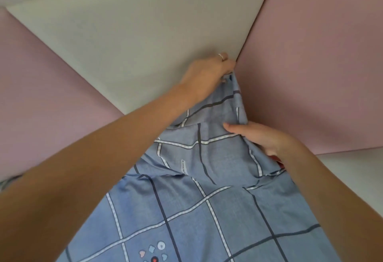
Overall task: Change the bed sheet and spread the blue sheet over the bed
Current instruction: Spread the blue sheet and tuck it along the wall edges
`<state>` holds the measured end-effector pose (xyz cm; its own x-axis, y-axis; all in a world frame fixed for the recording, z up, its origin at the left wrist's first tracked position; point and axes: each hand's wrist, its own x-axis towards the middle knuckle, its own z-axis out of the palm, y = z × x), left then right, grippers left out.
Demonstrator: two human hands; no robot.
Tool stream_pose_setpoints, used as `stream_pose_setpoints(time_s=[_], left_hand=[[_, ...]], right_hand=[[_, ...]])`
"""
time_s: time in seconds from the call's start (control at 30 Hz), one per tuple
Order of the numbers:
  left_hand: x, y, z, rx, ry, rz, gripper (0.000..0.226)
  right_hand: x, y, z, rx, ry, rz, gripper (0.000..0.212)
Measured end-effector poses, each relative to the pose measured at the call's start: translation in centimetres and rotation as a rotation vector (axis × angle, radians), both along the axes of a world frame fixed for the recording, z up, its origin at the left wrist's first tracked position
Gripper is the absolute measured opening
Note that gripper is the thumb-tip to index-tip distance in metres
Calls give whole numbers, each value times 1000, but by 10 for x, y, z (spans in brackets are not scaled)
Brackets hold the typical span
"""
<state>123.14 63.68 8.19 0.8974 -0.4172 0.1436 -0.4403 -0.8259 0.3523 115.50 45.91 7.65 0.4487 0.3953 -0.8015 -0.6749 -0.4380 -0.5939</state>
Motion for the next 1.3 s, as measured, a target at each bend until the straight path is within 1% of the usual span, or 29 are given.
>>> stream_pose_setpoints(time_s=[0.03, 0.07, 0.1, 0.13, 0.17, 0.23, 0.3, 0.33, 0.4, 0.5, 0.6, 0.67, 0.7, 0.73, 0.77, 0.8, 0.83, 0.87, 0.93, 0.97, 1.0, 1.03, 1.1, 1.13, 1.17, 1.2, 1.23, 1.27, 1.3], left_hand=[[-2, -1, -4, -88, 65, 26, 23], [-7, -1, -5, -183, 109, 70, 31], [-18, -1, -5, -239, 105, 122, 37], [-33, -2, -4, -244, 48, 171, 39], [-53, -4, -4, -214, -34, 194, 37], [-97, -3, -12, -101, -172, 151, 32], [-134, -2, -28, 52, -186, 83, 35], [-145, -2, -38, 105, -139, 78, 40], [-157, -4, -56, 126, -17, 95, 53], [-158, -10, -64, 53, 131, 142, 70], [-143, -14, -55, 9, 278, 206, 77], [-130, -20, -48, 52, 377, 207, 78], [-124, -24, -47, 74, 421, 184, 77], [-118, -28, -47, 84, 467, 154, 74], [-114, -29, -47, 88, 520, 127, 73], [-110, -31, -46, 79, 563, 107, 75], [-108, -30, -46, 72, 593, 96, 76], [-108, -29, -46, 70, 602, 82, 75], [-114, -27, -44, 93, 563, 41, 70], [-119, -26, -44, 111, 527, 20, 72], [-124, -26, -43, 131, 496, -4, 78], [-130, -27, -43, 151, 479, -26, 87], [-139, -27, -44, 164, 438, -65, 100], [-142, -26, -44, 164, 427, -83, 103], [-144, -24, -45, 170, 429, -110, 104], [-146, -22, -46, 189, 432, -140, 107], [-148, -21, -46, 219, 418, -168, 110], [-149, -20, -46, 243, 387, -180, 112], [-149, -19, -45, 253, 355, -174, 113]], right_hand=[[1, 4, -1, -18, -48, -43, 22], [2, 5, -5, -29, -88, -94, 19], [3, 5, -6, -22, -98, -161, 18], [5, 3, -7, -19, -85, -244, 18], [6, -1, -9, -28, -51, -340, 20], [7, -11, -15, -64, 22, -508, 27], [6, -18, -22, -111, 74, -603, 29], [5, -19, -26, -133, 92, -638, 29], [2, -18, -28, -143, 106, -706, 31], [-7, -17, -25, -47, 112, -809, 35], [-16, -22, -21, -42, 141, -795, 37], [-11, -22, -17, -103, 95, -768, 29], [-4, -22, -17, -184, 12, -723, 24], [6, -23, -17, -317, -145, -607, 20], [16, -24, -16, -510, -368, -402, 19], [26, -23, -12, -721, -598, -134, 23], [34, -18, -9, -880, -779, 105, 33], [39, -8, -3, -954, -892, 255, 40], [47, 15, -1, -954, -1080, 456, 49], [50, 26, -6, -932, -1156, 593, 55], [53, 36, -12, -878, -1165, 728, 60], [55, 45, -22, -777, -1064, 819, 62], [57, 51, -45, -559, -639, 969, 54], [55, 52, -53, -532, -421, 1074, 52], [52, 49, -60, -544, -257, 1156, 53], [51, 45, -62, -568, -163, 1191, 55], [52, 41, -65, -567, -106, 1152, 55], [53, 38, -68, -585, -109, 1091, 51], [56, 36, -74, -587, -170, 1048, 44]])
